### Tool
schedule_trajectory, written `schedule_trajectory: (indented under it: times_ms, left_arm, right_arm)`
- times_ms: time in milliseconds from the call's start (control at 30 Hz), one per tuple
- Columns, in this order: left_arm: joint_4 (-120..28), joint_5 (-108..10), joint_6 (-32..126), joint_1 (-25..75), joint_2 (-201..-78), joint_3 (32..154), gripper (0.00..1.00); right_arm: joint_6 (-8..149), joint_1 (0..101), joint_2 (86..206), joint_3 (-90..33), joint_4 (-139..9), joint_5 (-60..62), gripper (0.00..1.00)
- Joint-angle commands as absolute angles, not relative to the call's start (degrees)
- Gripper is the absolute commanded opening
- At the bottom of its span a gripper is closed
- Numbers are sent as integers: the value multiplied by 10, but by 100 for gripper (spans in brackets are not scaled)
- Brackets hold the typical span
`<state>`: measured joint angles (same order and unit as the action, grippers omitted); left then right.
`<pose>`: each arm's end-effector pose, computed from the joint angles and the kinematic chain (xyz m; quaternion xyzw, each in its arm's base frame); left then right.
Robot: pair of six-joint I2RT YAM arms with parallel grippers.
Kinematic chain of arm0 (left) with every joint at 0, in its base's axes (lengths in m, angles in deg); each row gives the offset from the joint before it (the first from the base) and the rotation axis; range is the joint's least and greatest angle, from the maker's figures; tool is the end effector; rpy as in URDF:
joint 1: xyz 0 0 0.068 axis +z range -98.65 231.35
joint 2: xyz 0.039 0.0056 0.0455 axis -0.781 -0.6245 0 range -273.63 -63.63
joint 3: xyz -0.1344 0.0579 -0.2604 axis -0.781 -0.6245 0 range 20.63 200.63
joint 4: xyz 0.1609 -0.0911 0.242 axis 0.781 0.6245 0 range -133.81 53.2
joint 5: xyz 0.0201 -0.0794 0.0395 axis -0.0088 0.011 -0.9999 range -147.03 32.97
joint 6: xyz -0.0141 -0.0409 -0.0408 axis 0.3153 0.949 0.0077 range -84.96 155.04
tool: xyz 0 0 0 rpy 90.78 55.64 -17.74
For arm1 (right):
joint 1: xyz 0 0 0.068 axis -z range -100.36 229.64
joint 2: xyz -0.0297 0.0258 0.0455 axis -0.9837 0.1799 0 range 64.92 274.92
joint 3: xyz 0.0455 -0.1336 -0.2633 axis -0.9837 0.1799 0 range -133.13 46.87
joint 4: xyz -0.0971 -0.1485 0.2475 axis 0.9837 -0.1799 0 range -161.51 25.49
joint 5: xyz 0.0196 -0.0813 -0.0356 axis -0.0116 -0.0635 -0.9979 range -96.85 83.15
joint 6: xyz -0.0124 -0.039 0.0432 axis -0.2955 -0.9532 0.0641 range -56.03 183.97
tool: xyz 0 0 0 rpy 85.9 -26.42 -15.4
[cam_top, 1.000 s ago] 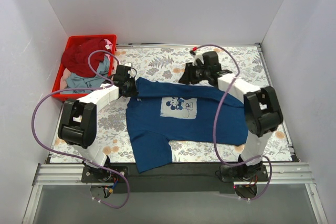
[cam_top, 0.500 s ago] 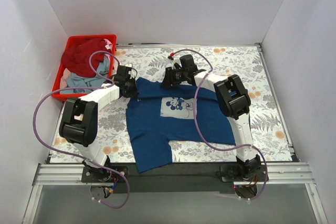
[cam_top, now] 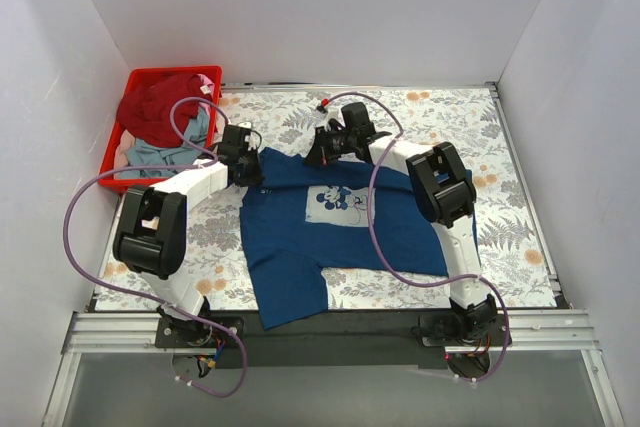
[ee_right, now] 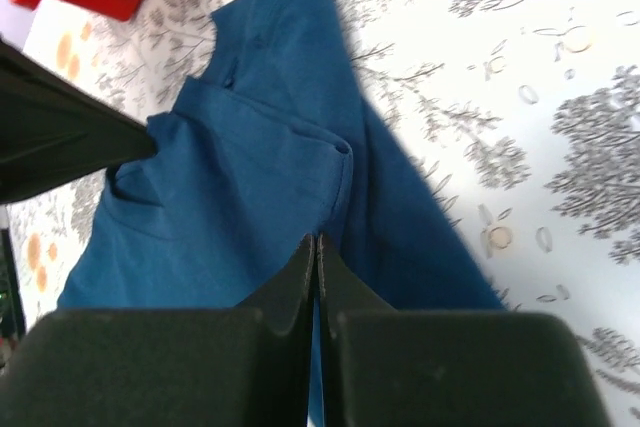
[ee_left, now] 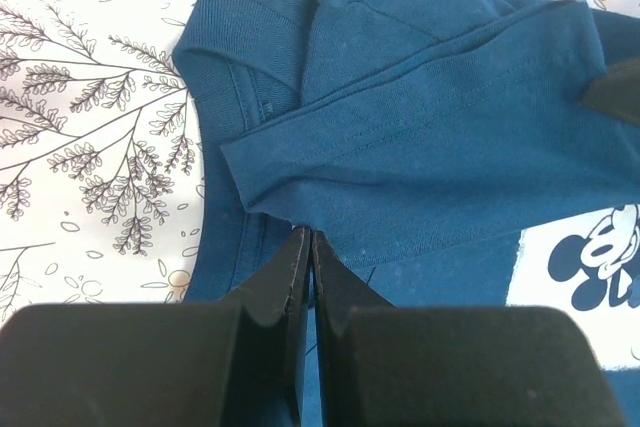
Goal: Fold and stack the t-shirts
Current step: Fold the tshirt
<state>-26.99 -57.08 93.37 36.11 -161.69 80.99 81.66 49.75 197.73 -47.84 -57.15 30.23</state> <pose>0.3818 -0.1040 0.1753 -0.3499 0.8858 -0.1821 0.2443 0.4870 0.3101 0.1391 -0.2438 0.8028 0.4420 0.3175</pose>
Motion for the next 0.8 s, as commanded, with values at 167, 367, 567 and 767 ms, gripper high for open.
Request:
schedule_trajectory:
  times_ms: [167,367,567,767]
  left_arm:
    - [-251,-584,950,356,-1538,792,0]
    - [-246,-581,967,355,-1510,753,1]
    - [-244,-547,997,354,-1481,713,3]
    - [-245,-552,1025,354,-1458,677,22]
  right_arm:
    - [780,491,1862,-401,-548,378,1]
    - [760,485,1819,-328,-548,428,1]
    - [729,469,1801,-267,-555,468,2]
    - [659,459,1811,-268,-633,443,17]
